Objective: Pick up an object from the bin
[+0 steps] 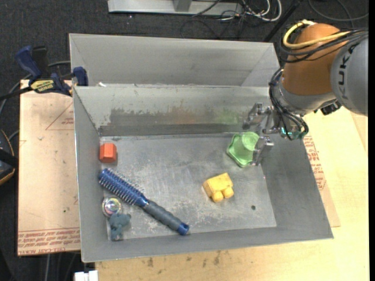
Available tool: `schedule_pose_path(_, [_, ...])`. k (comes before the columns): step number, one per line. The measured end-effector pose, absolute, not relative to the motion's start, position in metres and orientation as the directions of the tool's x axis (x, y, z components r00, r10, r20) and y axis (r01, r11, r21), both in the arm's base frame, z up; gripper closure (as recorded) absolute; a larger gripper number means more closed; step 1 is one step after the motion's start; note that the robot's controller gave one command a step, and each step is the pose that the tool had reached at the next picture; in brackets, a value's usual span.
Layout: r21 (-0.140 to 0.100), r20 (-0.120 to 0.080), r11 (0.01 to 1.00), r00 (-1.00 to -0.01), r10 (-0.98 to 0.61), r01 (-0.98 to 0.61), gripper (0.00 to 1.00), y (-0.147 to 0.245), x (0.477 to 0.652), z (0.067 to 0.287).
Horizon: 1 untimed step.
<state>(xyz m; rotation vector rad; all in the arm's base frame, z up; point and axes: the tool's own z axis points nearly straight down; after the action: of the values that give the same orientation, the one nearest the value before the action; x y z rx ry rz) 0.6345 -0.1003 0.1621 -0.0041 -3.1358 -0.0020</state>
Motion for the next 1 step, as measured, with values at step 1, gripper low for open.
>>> schedule_pose_path(1, [0.000,-0.010,0.997,-0.997,0.071,0.071,0.00,-0.1131,0.6326,0.1075])
